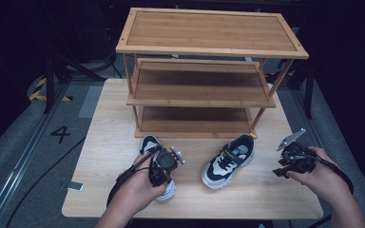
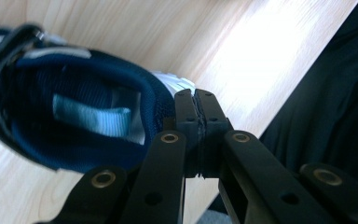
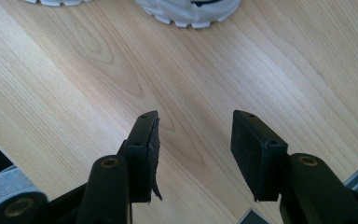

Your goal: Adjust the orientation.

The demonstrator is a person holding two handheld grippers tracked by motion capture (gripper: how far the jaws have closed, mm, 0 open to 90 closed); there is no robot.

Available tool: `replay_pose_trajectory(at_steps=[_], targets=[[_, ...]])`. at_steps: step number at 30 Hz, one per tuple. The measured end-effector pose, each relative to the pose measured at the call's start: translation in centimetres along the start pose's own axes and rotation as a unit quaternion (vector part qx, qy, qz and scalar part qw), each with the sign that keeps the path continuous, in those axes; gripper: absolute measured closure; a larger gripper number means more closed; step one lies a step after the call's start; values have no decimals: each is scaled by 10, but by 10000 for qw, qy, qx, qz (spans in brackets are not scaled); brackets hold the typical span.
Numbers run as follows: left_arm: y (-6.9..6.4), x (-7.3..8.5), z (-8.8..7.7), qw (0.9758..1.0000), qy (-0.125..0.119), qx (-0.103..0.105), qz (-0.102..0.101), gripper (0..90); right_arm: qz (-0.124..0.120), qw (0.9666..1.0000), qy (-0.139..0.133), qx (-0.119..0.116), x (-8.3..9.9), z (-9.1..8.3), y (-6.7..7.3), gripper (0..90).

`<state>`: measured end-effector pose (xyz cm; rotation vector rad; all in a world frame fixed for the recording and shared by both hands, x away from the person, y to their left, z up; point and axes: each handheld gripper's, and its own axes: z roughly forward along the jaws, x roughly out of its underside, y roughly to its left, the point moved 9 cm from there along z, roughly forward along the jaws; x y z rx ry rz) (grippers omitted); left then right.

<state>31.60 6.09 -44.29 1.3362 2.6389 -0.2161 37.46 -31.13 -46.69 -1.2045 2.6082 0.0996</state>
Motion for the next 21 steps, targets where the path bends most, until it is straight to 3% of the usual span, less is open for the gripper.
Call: replay_pose_trajectory(at_steps=[4,6,7,10,12,14,17,21], targets=[[2,8,-1,9999,68,41,-115,894,-58,10000,-3,-13,-4,1,1,522],[1,10,-1,9998,-11,98,-154,883,-92,10000,-12,-10,-8,0,1,521],[0,9,-2,9997,-57,171,-136,852,-112,9999,-22,-10,-9,0,0,521],[-7,5,-8,9994,-271,221,-51,636,-121,9999,-10,-17,-11,2,0,519],[-8,4,-9,9993,-309,199,-60,582,-129,9999,-6,-30,-11,2,0,518],[-7,4,-13,9989,-384,193,-191,554,-121,9999,-2,-32,-11,2,0,518],[-6,5,-15,9987,-432,184,-215,542,-133,9999,-10,-36,-12,2,0,516],[-1,7,-20,9974,-509,290,-421,534,-121,9999,4,-31,-11,3,1,515]])
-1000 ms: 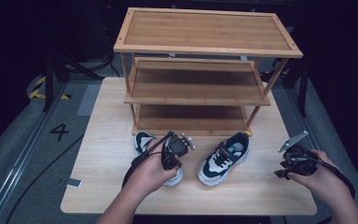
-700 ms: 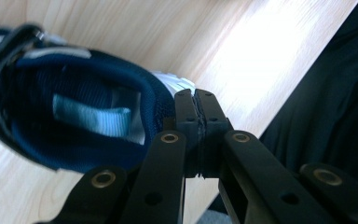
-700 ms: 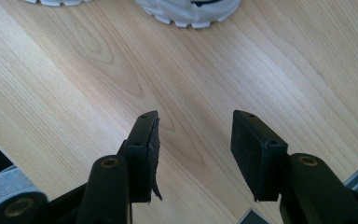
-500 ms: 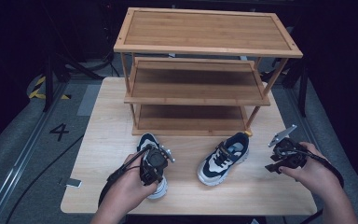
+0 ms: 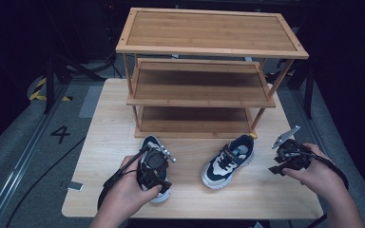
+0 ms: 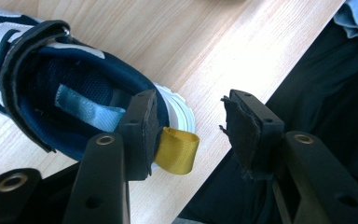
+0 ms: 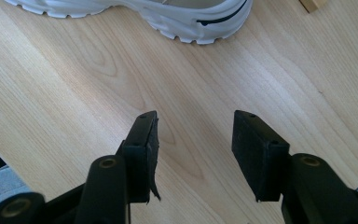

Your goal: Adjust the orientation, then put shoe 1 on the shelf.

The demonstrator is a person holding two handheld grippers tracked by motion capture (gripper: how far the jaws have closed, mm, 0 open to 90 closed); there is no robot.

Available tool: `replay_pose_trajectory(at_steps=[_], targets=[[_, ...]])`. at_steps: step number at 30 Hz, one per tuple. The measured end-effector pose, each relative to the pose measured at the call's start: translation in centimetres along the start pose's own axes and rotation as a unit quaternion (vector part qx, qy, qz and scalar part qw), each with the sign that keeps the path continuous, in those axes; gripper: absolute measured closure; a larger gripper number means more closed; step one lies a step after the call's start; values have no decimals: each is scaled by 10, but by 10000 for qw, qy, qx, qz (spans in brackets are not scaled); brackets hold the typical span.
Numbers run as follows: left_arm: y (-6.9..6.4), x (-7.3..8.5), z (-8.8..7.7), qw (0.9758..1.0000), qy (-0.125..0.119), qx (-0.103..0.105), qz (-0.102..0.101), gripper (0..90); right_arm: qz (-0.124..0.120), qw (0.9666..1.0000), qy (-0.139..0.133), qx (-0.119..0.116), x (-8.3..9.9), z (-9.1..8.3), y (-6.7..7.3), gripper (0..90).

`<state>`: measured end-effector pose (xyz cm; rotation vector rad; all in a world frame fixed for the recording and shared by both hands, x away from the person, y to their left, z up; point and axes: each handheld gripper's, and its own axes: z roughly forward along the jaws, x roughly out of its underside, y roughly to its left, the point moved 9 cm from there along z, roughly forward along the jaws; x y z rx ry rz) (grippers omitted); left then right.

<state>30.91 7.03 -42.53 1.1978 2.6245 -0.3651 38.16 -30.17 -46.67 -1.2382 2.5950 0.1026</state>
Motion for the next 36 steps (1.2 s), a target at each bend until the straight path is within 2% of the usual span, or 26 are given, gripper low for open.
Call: replay_pose_trajectory(at_steps=[1,2,4,6,8,12,17,19,23,24,25,26,29,33,36], targets=[[0,0,0,10000,0,0,0,528,0,10000,0,0,0,0,0,515],[5,0,-1,9999,13,-137,15,501,-13,10000,17,-1,0,1,1,514],[12,2,-3,9989,126,-442,-93,462,-27,10000,19,-7,1,1,1,514],[14,3,-2,9988,128,-468,-112,470,-19,10000,12,-9,1,0,1,514],[15,8,10,9987,415,-179,-226,465,20,10000,8,10,3,0,0,514],[23,12,23,9973,678,-75,-287,479,20,10000,-13,15,2,-1,0,513],[27,14,34,9963,764,117,-362,499,16,10000,42,-12,5,3,1,512],[29,14,38,9962,805,144,-286,513,16,10000,34,-25,6,3,1,511],[28,16,50,9959,813,381,-142,573,11,10000,-7,-1,5,2,1,507],[28,16,50,9959,813,381,-142,605,11,10000,-7,-1,5,2,1,507],[27,16,52,9954,792,528,-126,605,1,10000,-16,1,5,2,1,506],[26,16,52,9950,820,566,-70,648,-3,10000,-13,9,5,2,1,506],[23,14,51,9946,866,520,227,707,-39,10000,-22,-26,5,2,1,505],[20,11,50,9952,842,444,237,724,-21,10000,26,-1,6,7,0,503],[16,10,46,9947,868,495,236,724,-38,10000,32,-6,6,7,0,503]])
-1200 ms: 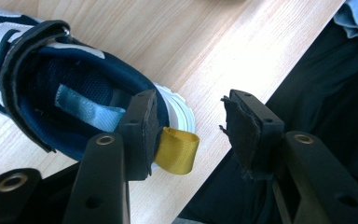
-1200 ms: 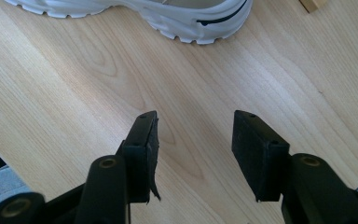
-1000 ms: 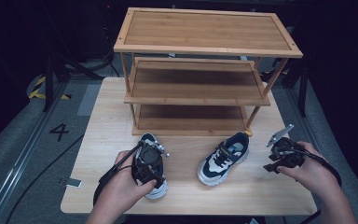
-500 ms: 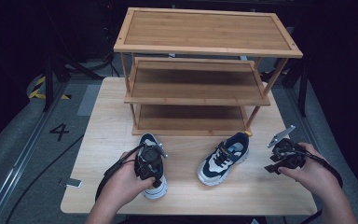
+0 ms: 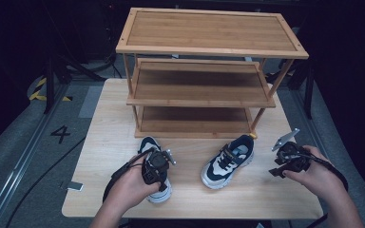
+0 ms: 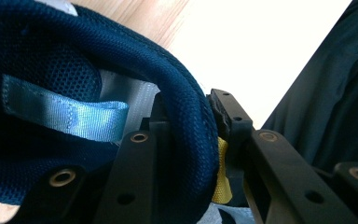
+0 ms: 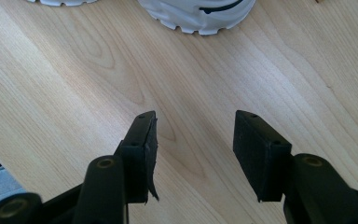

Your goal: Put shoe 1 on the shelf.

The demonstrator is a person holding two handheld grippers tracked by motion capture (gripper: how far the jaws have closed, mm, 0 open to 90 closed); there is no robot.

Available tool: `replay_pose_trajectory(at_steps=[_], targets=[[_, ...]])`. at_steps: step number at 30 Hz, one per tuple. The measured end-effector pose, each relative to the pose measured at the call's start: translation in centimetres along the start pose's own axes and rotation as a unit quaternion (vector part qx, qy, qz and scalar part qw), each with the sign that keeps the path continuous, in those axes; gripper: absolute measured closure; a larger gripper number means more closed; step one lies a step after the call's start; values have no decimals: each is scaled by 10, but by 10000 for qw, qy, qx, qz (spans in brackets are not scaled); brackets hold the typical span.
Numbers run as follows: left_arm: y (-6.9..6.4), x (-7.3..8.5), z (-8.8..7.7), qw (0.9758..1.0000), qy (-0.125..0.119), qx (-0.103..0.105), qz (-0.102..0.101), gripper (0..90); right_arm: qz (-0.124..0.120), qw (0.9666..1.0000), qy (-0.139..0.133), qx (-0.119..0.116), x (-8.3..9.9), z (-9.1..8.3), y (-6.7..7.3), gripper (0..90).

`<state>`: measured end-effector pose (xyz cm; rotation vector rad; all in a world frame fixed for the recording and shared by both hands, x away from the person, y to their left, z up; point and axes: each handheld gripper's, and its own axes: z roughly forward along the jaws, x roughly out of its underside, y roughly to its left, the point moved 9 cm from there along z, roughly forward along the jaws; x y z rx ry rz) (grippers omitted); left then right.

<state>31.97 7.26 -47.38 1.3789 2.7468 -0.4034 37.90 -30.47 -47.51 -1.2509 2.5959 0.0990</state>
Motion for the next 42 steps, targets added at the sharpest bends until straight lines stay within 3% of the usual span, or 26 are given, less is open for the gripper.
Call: replay_pose_trajectory(at_steps=[6,8,10,16,27,38,42], targets=[[-10,-6,-18,9995,-170,-193,166,722,15,10000,-25,-5,2,-1,0,502],[-13,-8,-21,9995,-199,-177,177,722,37,10000,-30,7,4,-1,0,501],[-20,-13,-31,9989,-289,-140,339,721,62,10000,-34,25,6,-1,1,501],[-32,-22,-46,9979,-263,-138,584,720,122,9999,-5,53,12,-2,1,501],[-55,-48,-83,9933,-397,-122,1078,720,255,9996,-4,97,26,-6,-1,500],[-63,-67,-114,9882,-447,-176,1456,719,358,9993,-7,108,35,-9,1,499],[-66,-70,-121,9874,-469,-262,1492,719,374,9992,-2,108,38,-9,1,499]])
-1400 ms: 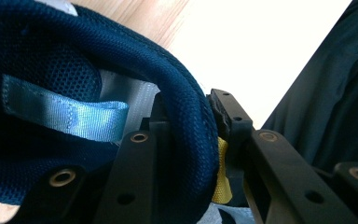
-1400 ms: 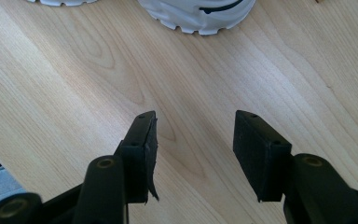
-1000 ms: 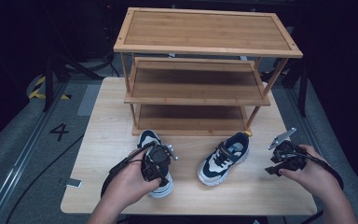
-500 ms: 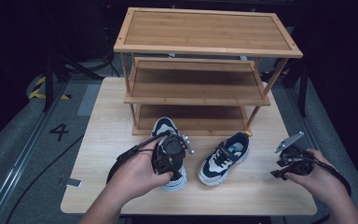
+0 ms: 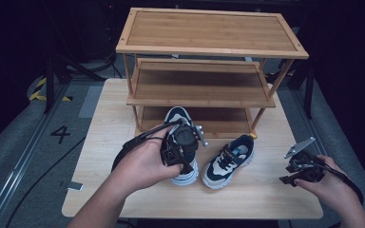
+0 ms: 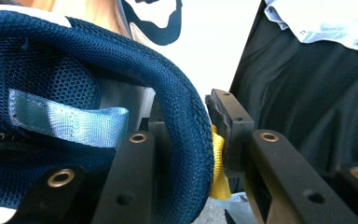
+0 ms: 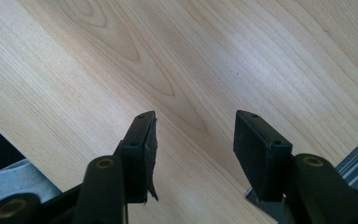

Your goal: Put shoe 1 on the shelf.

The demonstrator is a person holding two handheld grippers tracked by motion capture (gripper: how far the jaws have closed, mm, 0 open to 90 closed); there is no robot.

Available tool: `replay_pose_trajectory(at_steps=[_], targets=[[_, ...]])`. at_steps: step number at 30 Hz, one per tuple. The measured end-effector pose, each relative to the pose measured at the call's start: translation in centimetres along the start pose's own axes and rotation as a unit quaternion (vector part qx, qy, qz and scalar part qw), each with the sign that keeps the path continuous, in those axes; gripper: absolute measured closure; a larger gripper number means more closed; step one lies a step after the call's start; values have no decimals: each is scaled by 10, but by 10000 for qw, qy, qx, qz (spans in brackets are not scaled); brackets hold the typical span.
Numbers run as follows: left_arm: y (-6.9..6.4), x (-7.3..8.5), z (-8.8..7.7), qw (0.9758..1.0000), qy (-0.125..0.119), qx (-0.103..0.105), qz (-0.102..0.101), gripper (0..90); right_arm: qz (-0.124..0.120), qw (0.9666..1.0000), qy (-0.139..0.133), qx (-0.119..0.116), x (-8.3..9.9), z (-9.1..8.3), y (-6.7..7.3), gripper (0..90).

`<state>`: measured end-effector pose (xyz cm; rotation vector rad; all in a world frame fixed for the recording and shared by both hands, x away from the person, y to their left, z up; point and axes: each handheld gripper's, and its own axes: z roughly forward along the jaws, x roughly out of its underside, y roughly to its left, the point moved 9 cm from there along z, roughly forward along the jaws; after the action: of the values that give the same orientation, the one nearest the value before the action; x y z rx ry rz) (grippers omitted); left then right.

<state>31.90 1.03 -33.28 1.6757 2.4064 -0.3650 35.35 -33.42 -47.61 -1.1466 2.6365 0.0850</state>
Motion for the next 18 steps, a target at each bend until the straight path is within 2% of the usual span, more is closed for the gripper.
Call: replay_pose_trajectory(at_steps=[1,10,16,18], targets=[[-1,-2,-5,10000,10,-19,74,719,37,10000,-11,-13,1,0,0,499],[1,-12,-25,9996,20,-153,218,719,14,10000,31,1,3,2,1,500],[12,-19,-36,9993,100,-244,277,718,-24,10000,65,-31,2,4,3,500],[19,-23,-41,9991,91,-296,297,719,-48,10000,76,-39,1,6,4,500]])
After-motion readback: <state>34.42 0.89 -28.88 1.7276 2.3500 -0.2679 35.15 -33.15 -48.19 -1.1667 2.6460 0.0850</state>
